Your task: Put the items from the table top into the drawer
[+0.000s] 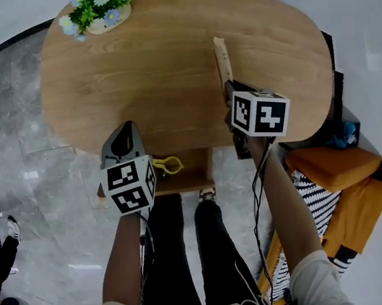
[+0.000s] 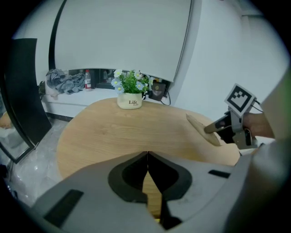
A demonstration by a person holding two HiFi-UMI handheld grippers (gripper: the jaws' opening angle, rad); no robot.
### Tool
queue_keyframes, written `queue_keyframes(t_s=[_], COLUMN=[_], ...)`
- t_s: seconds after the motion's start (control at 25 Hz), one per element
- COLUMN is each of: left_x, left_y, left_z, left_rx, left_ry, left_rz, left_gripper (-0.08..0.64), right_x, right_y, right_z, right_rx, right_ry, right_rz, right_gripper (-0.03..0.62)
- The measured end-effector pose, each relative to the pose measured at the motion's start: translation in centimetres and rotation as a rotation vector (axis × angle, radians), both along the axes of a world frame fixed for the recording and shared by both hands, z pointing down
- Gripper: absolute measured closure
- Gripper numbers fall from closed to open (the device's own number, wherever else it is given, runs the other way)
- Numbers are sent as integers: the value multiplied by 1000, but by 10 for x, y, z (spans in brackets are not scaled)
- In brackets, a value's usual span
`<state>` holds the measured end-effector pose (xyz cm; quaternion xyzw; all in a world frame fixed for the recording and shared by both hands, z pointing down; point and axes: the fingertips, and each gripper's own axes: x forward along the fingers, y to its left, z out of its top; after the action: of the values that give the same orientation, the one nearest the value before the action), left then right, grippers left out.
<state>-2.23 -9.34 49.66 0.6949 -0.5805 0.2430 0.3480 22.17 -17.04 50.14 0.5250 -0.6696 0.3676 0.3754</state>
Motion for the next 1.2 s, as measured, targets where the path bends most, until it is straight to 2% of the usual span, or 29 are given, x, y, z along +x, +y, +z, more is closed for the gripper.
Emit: queue_keyframes(t_s=[0.32, 0.6, 0.88, 1.2], left_x=[-3, -12, -29, -36], left_y=[46, 106, 178, 238], left_z=[-20, -29, -28, -39], left_rx=[5, 12, -5, 10], left_ry=[-1, 21, 28, 14], left_rz=[-108, -276, -450, -525], left_gripper=[551, 551, 551, 551], right_x=[-21, -49, -91, -151], right_y=[35, 74, 129, 210], right_z=[-17, -21, -35, -41], right_rx=[-10, -26, -34, -61], right_ry=[-19, -23, -10, -85], right_rz=[-141, -318, -573, -832], right_gripper=[572, 572, 572, 571])
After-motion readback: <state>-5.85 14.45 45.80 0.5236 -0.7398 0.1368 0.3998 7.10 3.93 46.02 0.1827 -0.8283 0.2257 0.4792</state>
